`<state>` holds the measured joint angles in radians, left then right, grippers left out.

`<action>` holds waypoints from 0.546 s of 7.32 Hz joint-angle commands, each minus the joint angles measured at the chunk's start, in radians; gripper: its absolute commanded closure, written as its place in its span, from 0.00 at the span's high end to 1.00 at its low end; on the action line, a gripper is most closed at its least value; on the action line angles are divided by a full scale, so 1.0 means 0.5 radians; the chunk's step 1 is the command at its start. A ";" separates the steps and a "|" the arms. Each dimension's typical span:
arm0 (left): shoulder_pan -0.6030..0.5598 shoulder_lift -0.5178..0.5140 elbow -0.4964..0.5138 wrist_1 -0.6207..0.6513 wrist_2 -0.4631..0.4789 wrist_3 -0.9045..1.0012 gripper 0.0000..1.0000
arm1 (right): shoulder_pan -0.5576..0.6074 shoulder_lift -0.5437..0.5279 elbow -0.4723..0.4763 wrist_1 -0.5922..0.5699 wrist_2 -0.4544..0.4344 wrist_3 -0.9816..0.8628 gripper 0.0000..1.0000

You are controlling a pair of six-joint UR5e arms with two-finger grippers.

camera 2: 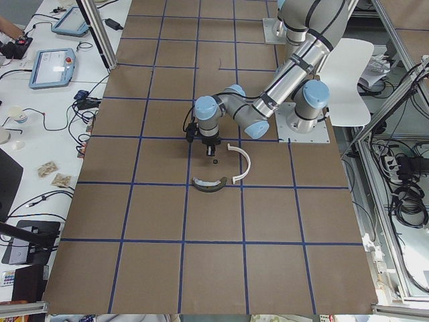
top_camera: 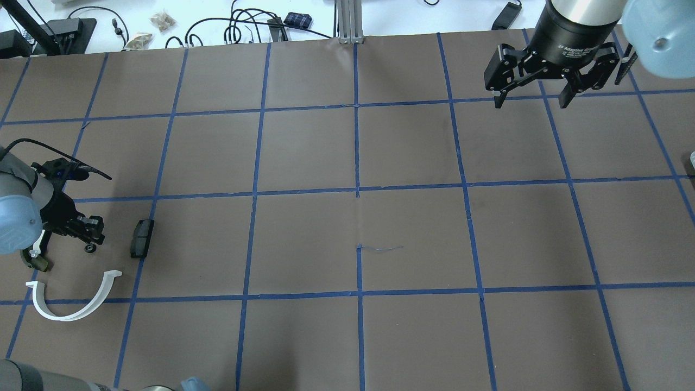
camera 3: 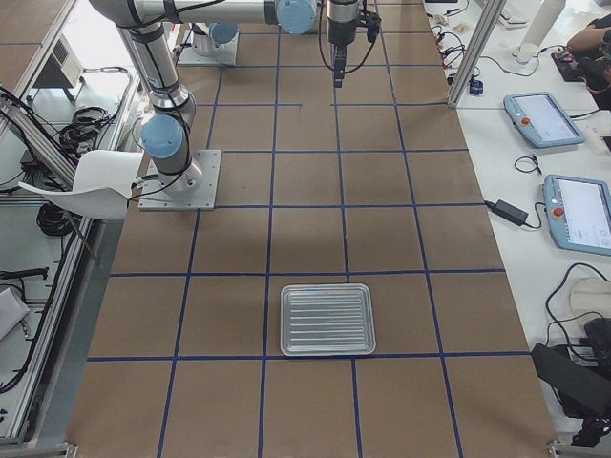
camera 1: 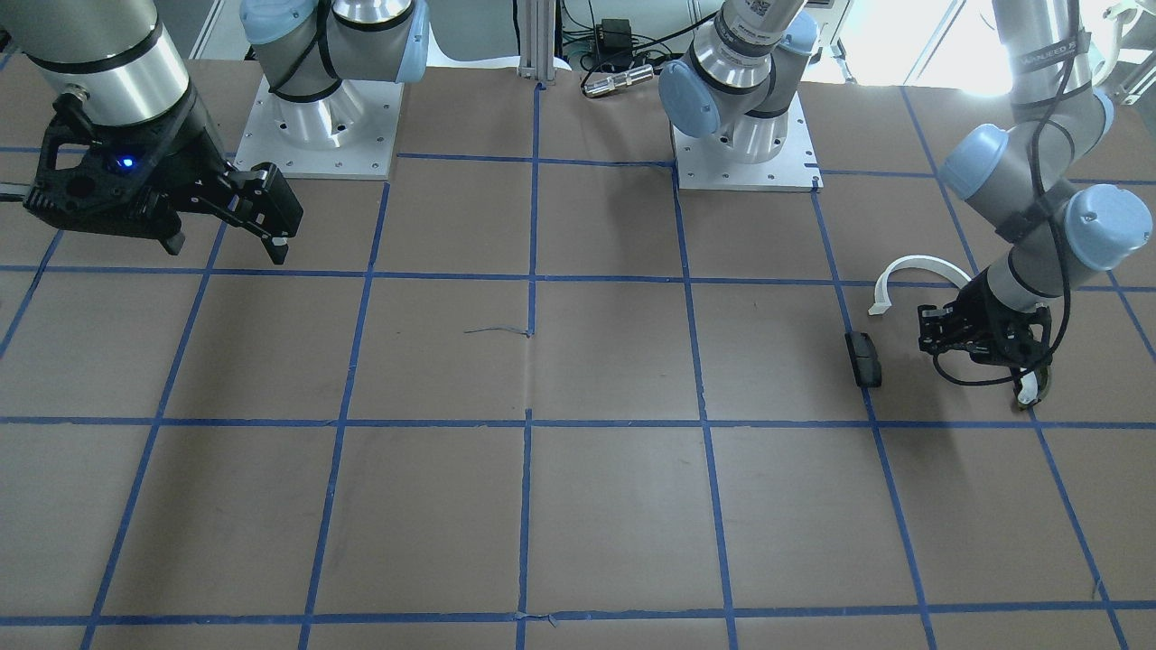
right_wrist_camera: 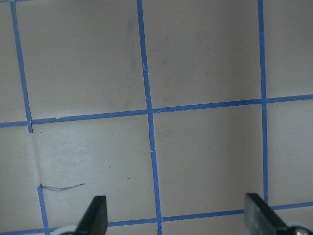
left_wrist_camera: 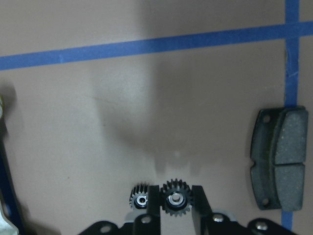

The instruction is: Place bearing gear from tray to pile

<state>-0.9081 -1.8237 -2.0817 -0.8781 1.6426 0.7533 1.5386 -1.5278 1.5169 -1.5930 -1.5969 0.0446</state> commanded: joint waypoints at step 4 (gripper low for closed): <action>-0.003 0.067 0.012 0.001 -0.003 -0.006 0.71 | 0.000 0.034 -0.012 0.004 -0.003 -0.003 1.00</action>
<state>-0.9024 -1.8135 -2.0887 -0.8741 1.6424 0.7531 1.5381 -1.5114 1.5087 -1.5908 -1.5983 0.0429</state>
